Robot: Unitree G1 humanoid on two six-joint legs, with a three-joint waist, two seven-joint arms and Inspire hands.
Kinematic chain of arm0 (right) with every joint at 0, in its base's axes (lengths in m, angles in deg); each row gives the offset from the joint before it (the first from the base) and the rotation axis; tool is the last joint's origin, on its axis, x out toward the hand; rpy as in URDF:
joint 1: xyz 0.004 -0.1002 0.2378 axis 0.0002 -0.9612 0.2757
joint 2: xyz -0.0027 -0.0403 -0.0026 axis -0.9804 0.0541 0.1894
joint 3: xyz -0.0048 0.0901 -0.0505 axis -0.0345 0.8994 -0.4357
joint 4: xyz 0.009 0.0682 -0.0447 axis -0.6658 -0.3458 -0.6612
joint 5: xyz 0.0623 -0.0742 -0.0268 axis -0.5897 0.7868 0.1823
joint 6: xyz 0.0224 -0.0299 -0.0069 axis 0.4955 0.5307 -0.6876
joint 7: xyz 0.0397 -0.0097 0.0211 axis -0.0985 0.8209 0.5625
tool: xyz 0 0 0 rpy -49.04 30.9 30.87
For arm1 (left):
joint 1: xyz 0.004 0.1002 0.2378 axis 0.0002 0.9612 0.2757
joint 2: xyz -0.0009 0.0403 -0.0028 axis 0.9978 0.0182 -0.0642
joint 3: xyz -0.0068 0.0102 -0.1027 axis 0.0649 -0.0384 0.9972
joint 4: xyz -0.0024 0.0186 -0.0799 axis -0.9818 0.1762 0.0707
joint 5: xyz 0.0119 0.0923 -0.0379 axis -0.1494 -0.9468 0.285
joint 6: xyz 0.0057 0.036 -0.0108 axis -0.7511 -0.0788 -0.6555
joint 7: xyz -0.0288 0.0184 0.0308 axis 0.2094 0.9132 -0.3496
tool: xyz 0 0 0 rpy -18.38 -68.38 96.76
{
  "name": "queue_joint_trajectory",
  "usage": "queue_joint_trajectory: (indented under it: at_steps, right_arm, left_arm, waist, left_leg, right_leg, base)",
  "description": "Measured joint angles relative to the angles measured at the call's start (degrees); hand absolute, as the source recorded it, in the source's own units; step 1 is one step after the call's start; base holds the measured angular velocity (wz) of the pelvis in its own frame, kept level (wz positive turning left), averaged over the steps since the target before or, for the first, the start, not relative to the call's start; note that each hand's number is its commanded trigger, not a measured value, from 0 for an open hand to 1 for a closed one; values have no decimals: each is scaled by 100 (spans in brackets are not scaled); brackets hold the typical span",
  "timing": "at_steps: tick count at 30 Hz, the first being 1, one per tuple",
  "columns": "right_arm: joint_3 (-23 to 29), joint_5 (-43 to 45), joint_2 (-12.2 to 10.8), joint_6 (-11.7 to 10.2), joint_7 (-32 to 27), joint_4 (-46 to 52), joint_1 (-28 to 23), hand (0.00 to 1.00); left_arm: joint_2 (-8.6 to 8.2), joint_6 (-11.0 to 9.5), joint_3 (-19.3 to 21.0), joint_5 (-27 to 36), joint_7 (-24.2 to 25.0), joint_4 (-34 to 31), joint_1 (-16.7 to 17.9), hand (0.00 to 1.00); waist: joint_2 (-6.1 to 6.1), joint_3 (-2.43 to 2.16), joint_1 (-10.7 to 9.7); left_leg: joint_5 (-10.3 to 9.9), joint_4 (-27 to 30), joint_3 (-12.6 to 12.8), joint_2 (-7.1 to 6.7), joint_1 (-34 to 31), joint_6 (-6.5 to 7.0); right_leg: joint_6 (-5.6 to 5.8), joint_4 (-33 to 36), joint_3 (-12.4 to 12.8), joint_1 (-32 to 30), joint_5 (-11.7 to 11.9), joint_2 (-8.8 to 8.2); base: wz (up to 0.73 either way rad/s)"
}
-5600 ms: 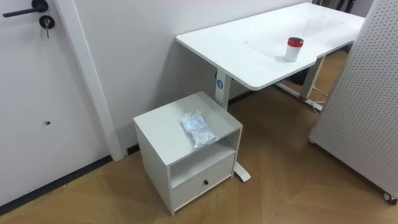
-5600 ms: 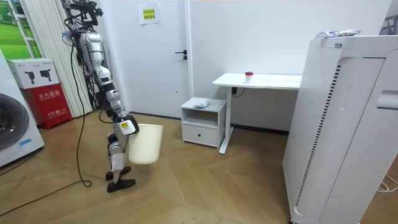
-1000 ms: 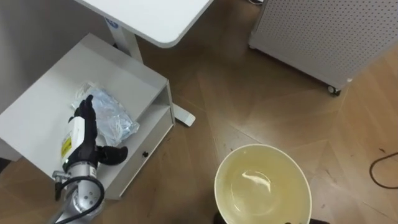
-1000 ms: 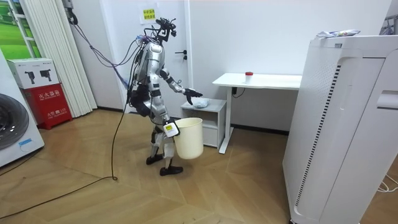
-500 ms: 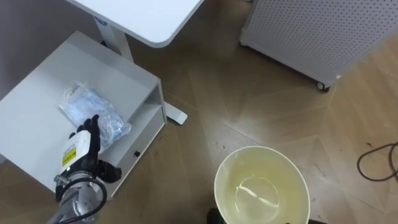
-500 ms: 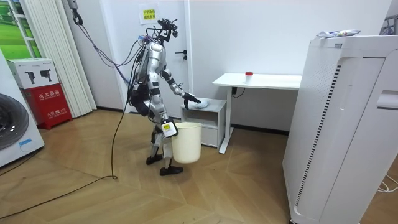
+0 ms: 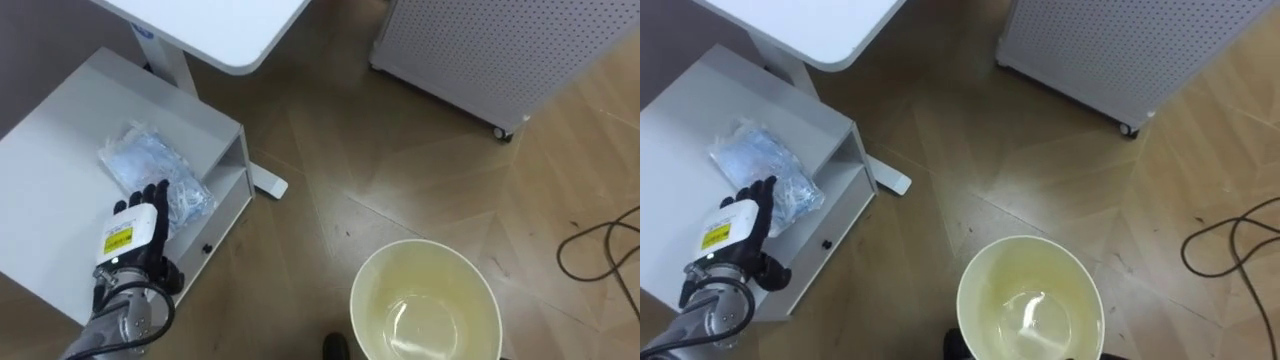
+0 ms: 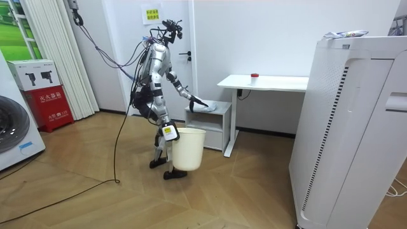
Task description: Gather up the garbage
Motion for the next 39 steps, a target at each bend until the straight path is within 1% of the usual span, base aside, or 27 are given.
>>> queue_joint_trajectory:
  at_steps: [1,2,4,9,13,23,25,27,29,32,34,35,36,37,38,39]
  right_arm:
    - [38,-1,1,0,0,3,-3,100]
    - [54,0,2,0,0,5,-7,100]
    - [103,0,3,11,0,11,-17,100]
    - [117,0,11,84,-4,11,-23,100]
    - [117,0,25,89,-4,13,-41,100]
    - [98,-23,25,118,-71,24,-65,100]
    - [82,-38,21,113,-163,25,-69,100]
    - [76,-36,17,98,-217,29,-71,100]
    - [76,-7,12,70,-282,49,-82,100]
    - [77,52,-18,-7,-385,75,-81,100]
    - [76,66,-42,-55,-396,101,-78,100]
    - [78,70,-42,-74,-396,100,-79,100]
    - [77,87,-46,-135,-396,117,-78,100]
    - [77,98,-88,-182,-395,115,-80,100]
    - [77,121,-123,-206,-395,114,-81,100]
    - [73,181,-193,-239,-395,110,-96,100]
  left_arm:
    - [10,43,-8,-101,0,2,-22,82]
    - [14,52,-9,-146,0,1,-27,100]
    - [17,127,-42,-259,0,1,-53,100]
    - [27,269,-56,-268,-24,-5,-59,100]
    - [62,310,-55,-275,-76,-8,-95,100]
    - [45,324,-57,-183,-110,17,-80,100]
    - [6,249,-50,75,-143,22,-66,100]
    - [-14,226,-35,344,-149,19,-62,100]
    - [-37,155,38,643,-158,-1,-62,100]
    - [-56,-6,112,1092,-250,-43,-8,100]
    - [-139,-121,207,1627,-272,-217,172,100]
    - [-169,-158,222,1755,-270,-277,223,100]
    - [-239,-264,247,2013,-262,-418,341,100]
    - [-302,-368,258,2203,-220,-557,519,100]
    - [-337,-425,257,2291,-190,-615,624,100]
    - [-446,-484,247,2500,-72,-704,824,100]
  waist:
    - [2,1,-1]
    - [2,1,-1]
    - [2,1,-1]
    - [4,2,-1]
    - [5,2,0]
    - [6,2,27]
    - [5,2,80]
    - [7,2,126]
    - [7,1,191]
    - [4,-1,301]
    - [5,-1,343]
    - [7,-3,360]
    - [8,-3,401]
    - [6,-13,426]
    - [4,-14,425]
    - [-10,-41,423]
  left_leg:
    - [0,23,0,9,-10,0]
    - [0,35,0,12,-12,0]
    - [0,37,-1,11,-13,0]
    - [0,38,0,8,-3,0]
    - [3,44,0,9,-3,-2]
    - [4,8,8,19,12,-2]
    - [4,-11,5,19,73,-2]
    - [4,-31,1,15,120,-3]
    - [4,-42,8,20,142,-3]
    - [5,-73,58,15,198,-2]
    - [5,-119,76,11,304,-3]
    - [5,-125,76,11,323,-3]
    - [8,-154,77,6,363,-5]
    - [16,-205,78,1,430,-13]
    - [20,-234,80,-5,485,-15]
    - [38,-310,84,-34,585,-20]
  right_leg:
    - [-1,3,0,-3,1,1]
    - [-1,8,1,-3,1,1]
    - [-1,10,0,-3,1,-1]
    - [-9,3,0,-4,7,-3]
    - [-20,12,-2,-4,14,-11]
    - [-13,-15,-3,23,25,15]
    - [-13,-37,-8,86,25,19]
    - [-6,-100,-8,132,30,31]
    - [7,-99,14,148,46,50]
    - [10,-97,24,174,54,43]
    - [9,-117,21,262,53,35]
    - [8,-123,21,281,53,35]
    - [9,-155,19,324,54,35]
    - [13,-204,13,399,58,32]
    - [13,-217,8,445,57,9]
    - [16,-228,8,516,51,-16]
  base:
    - [0]
    - [0]
    - [0]
    - [0]
    - [0]
    - [0]
    - [0]
    - [0]
    - [-4]
    - [-6]
    - [0]
    - [0]
    - [0]
    - [0]
    - [3]
    - [7]
